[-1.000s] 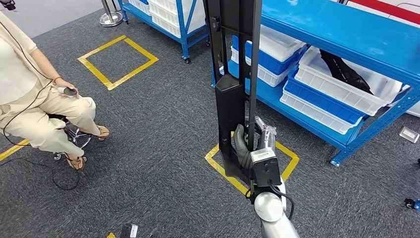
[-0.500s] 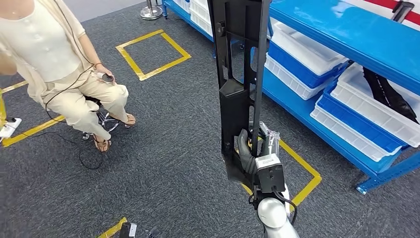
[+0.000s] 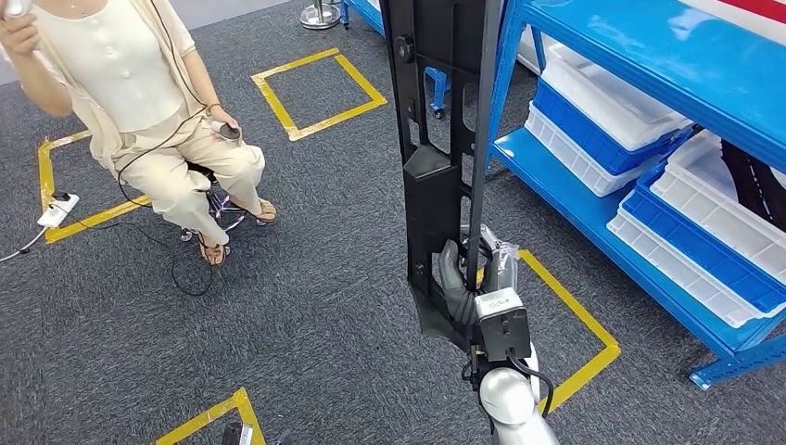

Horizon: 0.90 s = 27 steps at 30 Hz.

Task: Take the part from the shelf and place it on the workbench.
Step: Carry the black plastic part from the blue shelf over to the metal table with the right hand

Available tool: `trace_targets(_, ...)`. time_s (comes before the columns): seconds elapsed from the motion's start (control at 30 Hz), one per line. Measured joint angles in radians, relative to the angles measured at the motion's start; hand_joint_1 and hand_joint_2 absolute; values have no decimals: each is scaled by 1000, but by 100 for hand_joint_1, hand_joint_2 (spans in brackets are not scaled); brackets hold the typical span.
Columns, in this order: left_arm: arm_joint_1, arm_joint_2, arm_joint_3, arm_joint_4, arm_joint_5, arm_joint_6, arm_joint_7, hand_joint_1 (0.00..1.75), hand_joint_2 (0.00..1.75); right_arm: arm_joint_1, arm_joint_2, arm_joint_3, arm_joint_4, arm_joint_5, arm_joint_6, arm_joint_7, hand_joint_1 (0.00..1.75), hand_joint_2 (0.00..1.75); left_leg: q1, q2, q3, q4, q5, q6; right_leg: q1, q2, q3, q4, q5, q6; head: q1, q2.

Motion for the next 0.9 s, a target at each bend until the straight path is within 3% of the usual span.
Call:
trace_targets(0.07, -1, 0, 2, 0, 2, 0, -1, 0, 175, 0, 0, 2, -1, 0, 4, -1, 175, 175, -10, 7, 15, -34, 0, 9, 4, -12, 0, -1, -2, 3, 1, 0)
trace_targets(0.13, 0, 1, 4, 0, 4, 1, -2, 0, 175, 0, 0, 3, -1, 0, 8, -2, 175, 175, -10, -11, 17, -42, 6, 18, 4, -21, 0, -1, -5, 9, 1, 0)
trace_targets(0.17, 1, 2, 5, 0, 5, 1, -3, 0, 175, -1, 0, 4, -1, 0, 10, -2, 175, 175, -8, -20, 20, -49, 10, 23, 4, -12, -3, 8, -12, 12, 2, 0)
trace_targets(0.23, 1, 2, 7, 0, 6, 2, -4, 0, 175, -1, -1, 4, -1, 0, 11, -4, 175, 175, -2, -37, 28, -60, 17, 33, 3, 22, -38, 83, -49, 10, 7, 0)
trace_targets(0.3, 0, 2, 9, 0, 6, 2, -5, 0, 175, 0, -3, 4, 1, 0, 11, -5, 175, 175, -2, -56, 28, -61, 18, 37, 0, 47, -102, 212, -99, 4, 13, 0)
trace_targets(0.37, 2, 2, 13, 0, 6, 2, -5, 0, 175, 3, -4, 4, 2, 0, 11, -5, 175, 175, -2, -78, 28, -60, 18, 37, -1, 52, -136, 272, -108, 10, 16, 0)
trace_targets(0.4, 3, 2, 14, 0, 6, 2, -5, 0, 175, 3, -5, 4, 2, 0, 11, -5, 175, 175, -2, -90, 29, -60, 18, 37, -2, 54, -124, 242, -88, 18, 16, 0)
trace_targets(0.47, 3, 2, 16, 0, 6, 2, -5, 0, 175, 2, -5, 4, 2, 0, 11, -5, 175, 175, -2, -113, 31, -57, 17, 34, -6, 76, -62, 106, -30, 32, 18, 0)
trace_targets(0.5, 3, 2, 17, 0, 6, 2, -5, 0, 175, 1, -5, 4, 2, 0, 11, -5, 175, 175, -3, -123, 29, -55, 16, 31, -9, 88, -34, 46, -7, 33, 19, 0)
trace_targets(0.57, 4, 2, 18, 0, 6, 2, -6, 0, 175, 0, -5, 4, 2, 0, 11, -5, 175, 175, -5, -137, 24, -51, 15, 23, -10, 100, -12, -3, 8, 27, 19, 0)
trace_targets(0.63, 7, 3, 20, 0, 6, 2, -6, 0, 175, -1, -3, 4, 2, 0, 11, -5, 175, 175, -1, -141, 19, -50, 15, 13, -10, 87, -9, -5, 13, 18, 19, 0)
trace_targets(0.7, 8, 4, 20, 0, 6, 3, -6, 0, 175, -4, 0, 5, 2, 0, 11, -5, 175, 175, 1, -108, 4, -18, -7, 2, -13, 74, -5, -10, 16, 7, 15, 0)
trace_targets(0.73, 7, 4, 20, 0, 6, 3, -6, 0, 175, -4, 2, 5, 2, 0, 11, -5, 175, 175, 2, -83, -15, 24, -31, -4, -14, 66, -4, -11, 16, 2, 13, 0)
trace_targets(0.77, 7, 4, 20, 0, 6, 2, -6, 0, 175, -5, 3, 5, 2, 0, 12, -5, 175, 175, 3, -62, -45, 85, -62, -9, -13, 58, -3, -12, 14, -3, 10, 0)
trace_targets(0.83, 8, 5, 20, 0, 6, 2, -6, 0, 175, -3, 3, 6, 2, 0, 12, -5, 175, 175, 9, -47, -108, 205, -107, -17, -10, 39, -3, -11, 12, -8, 8, 0)
trace_targets(0.87, 9, 5, 20, 0, 6, 2, -6, 0, 175, -2, 3, 6, 2, 0, 12, -5, 175, 175, 11, -45, -122, 228, -106, -19, -9, 29, -3, -11, 10, -9, 8, 0)
trace_targets(0.9, 9, 5, 20, 0, 6, 3, -6, 0, 175, -2, 3, 6, 2, 0, 12, -5, 175, 175, 12, -41, -116, 210, -86, -20, -9, 20, -2, -11, 9, -10, 8, 0)
